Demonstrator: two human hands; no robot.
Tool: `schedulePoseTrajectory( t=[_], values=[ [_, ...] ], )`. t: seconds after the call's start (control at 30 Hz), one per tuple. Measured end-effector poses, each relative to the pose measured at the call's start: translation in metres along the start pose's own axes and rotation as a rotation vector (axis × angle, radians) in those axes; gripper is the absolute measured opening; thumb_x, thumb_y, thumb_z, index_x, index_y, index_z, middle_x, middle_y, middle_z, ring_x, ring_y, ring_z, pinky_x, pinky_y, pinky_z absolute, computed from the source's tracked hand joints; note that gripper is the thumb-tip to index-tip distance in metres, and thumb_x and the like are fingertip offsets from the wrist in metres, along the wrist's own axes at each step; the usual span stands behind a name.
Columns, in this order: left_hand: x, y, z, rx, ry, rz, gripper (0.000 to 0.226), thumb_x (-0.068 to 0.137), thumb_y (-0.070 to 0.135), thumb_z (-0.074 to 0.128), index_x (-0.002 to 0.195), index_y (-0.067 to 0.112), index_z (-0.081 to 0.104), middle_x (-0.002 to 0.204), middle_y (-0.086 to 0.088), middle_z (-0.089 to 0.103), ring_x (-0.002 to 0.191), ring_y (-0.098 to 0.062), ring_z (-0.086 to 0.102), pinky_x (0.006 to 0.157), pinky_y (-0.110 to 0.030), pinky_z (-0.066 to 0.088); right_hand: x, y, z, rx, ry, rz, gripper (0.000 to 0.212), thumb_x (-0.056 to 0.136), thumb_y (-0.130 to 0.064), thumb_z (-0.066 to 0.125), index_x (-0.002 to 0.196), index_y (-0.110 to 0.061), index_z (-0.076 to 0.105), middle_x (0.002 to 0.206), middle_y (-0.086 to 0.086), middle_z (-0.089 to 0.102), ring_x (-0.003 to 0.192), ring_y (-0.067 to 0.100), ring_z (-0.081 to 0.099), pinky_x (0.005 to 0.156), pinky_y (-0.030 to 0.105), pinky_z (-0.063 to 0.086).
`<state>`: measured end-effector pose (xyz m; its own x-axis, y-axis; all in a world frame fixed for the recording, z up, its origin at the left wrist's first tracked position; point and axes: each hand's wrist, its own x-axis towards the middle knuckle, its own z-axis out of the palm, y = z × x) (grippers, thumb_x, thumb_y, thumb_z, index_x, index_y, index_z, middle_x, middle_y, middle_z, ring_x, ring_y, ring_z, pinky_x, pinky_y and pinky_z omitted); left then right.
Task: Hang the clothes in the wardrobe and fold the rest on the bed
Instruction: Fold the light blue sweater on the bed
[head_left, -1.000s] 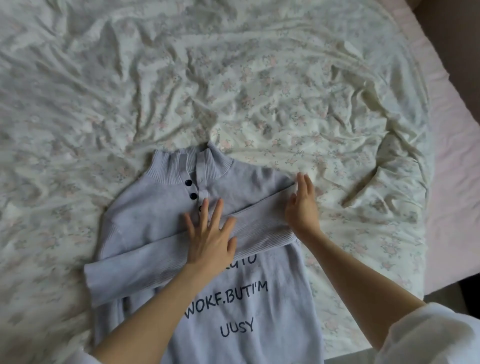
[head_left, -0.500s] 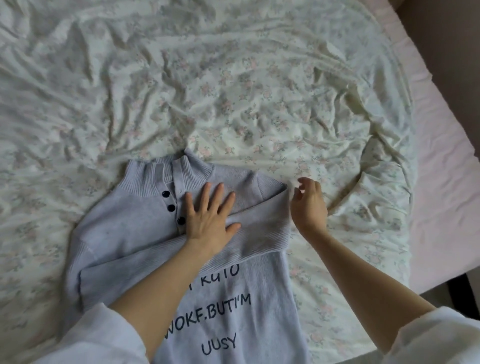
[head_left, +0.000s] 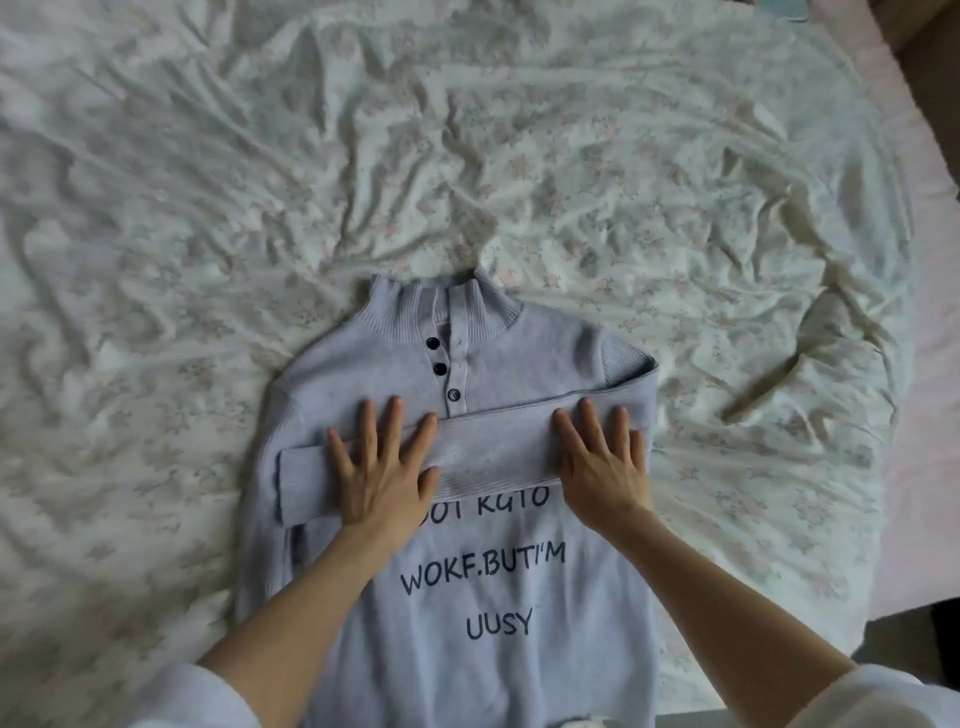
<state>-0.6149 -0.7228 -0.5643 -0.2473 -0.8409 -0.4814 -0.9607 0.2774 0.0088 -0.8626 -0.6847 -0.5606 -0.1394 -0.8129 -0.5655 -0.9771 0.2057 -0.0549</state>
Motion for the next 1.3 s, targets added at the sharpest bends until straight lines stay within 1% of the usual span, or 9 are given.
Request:
schedulePoseTrajectory(
  t=[0.13,0.23,0.4,0.53,0.7,0.87,1.03,1.17,1.3],
  values=[
    [-0.038,-0.030,-0.007,-0.191,0.305,-0.113,0.047,0.081,0.022,0.054,0.126,0.010,0.059,0.143,-0.022,0.041,0.133,-0.044,0.036,0.101,-0.071,0.024,-0.021,-0.048,0.000,0.041,0.004,0.032,0.060,0.098,-0.030,0.030,0.151,-0.018,0.004,0.159,0.010,-0.005,0.145,0.031,-0.007,0.117,0.047,0.000],
    [-0.081,-0.065,0.009,-0.318,0.364,-0.311,0.052,0.079,0.022,0.049,0.127,0.003,0.056,0.135,-0.026,0.047,0.113,-0.046,0.052,0.093,-0.061,0.040,-0.044,-0.095,0.009,0.088,-0.031,-0.111,0.061,0.096,-0.024,0.034,0.151,-0.019,0.007,0.159,0.009,-0.006,0.145,0.026,-0.010,0.118,0.044,-0.003],
    [-0.123,-0.102,0.030,-0.497,-0.087,-0.581,0.065,0.077,0.030,0.070,0.131,0.003,0.047,0.119,-0.023,0.052,0.106,-0.041,0.054,0.084,-0.047,0.047,-0.082,-0.154,0.029,0.125,-0.045,-0.379,0.057,0.093,-0.015,0.038,0.148,-0.017,0.021,0.158,0.007,0.007,0.146,0.022,0.000,0.119,0.037,0.002],
    [-0.124,-0.122,0.025,-0.781,-0.049,-0.688,0.022,0.085,0.028,0.058,0.093,0.007,0.056,0.090,-0.015,0.062,0.087,-0.037,0.060,0.066,-0.033,0.041,-0.106,-0.187,0.038,0.231,-0.063,-0.535,0.046,0.088,-0.008,0.043,0.134,-0.010,0.048,0.141,0.008,0.044,0.133,0.025,0.036,0.108,0.035,0.032],
    [-0.135,-0.166,0.020,-1.061,0.058,-0.643,0.034,0.092,0.018,0.047,0.059,0.012,0.039,0.052,-0.002,0.037,0.051,-0.019,0.037,0.048,-0.029,0.025,-0.119,-0.225,0.043,0.307,-0.190,-0.538,0.037,0.095,-0.017,0.041,0.131,-0.015,0.050,0.130,0.003,0.052,0.119,0.022,0.047,0.091,0.031,0.041],
    [-0.128,-0.200,0.005,-1.254,0.261,-0.760,0.033,0.088,0.034,0.055,0.065,0.013,0.046,0.059,-0.003,0.045,0.057,-0.019,0.041,0.052,-0.029,0.032,-0.133,-0.270,0.048,0.548,-0.388,-0.447,0.045,0.095,-0.031,0.049,0.138,-0.021,0.041,0.130,0.000,0.055,0.112,0.015,0.055,0.092,0.025,0.042],
    [-0.144,-0.203,0.020,-1.898,-0.375,-0.633,0.057,0.078,0.049,0.062,0.123,0.013,0.061,0.120,-0.010,0.065,0.115,-0.026,0.058,0.107,-0.043,0.037,-0.140,-0.301,0.057,0.840,-0.557,-0.162,0.043,0.095,-0.031,0.051,0.134,-0.016,0.043,0.109,-0.001,0.062,0.095,0.012,0.059,0.076,0.020,0.048],
    [-0.153,-0.212,0.030,-2.048,-0.454,-0.631,0.045,0.076,0.042,0.065,0.107,0.010,0.071,0.110,-0.012,0.069,0.100,-0.026,0.067,0.090,-0.036,0.048,-0.134,-0.293,0.050,0.830,-0.298,-0.124,0.030,0.094,-0.023,0.049,0.122,-0.015,0.049,0.089,-0.011,0.057,0.080,0.008,0.056,0.075,0.027,0.047],
    [-0.155,-0.228,0.014,-2.021,-0.438,-0.702,0.039,0.074,0.035,0.070,0.102,0.008,0.072,0.109,-0.013,0.069,0.092,-0.023,0.066,0.083,-0.031,0.049,-0.125,-0.285,0.029,0.859,-0.080,-0.224,0.030,0.093,-0.011,0.047,0.123,-0.014,0.051,0.110,-0.003,0.057,0.082,0.004,0.054,0.083,0.031,0.047]
  ],
)
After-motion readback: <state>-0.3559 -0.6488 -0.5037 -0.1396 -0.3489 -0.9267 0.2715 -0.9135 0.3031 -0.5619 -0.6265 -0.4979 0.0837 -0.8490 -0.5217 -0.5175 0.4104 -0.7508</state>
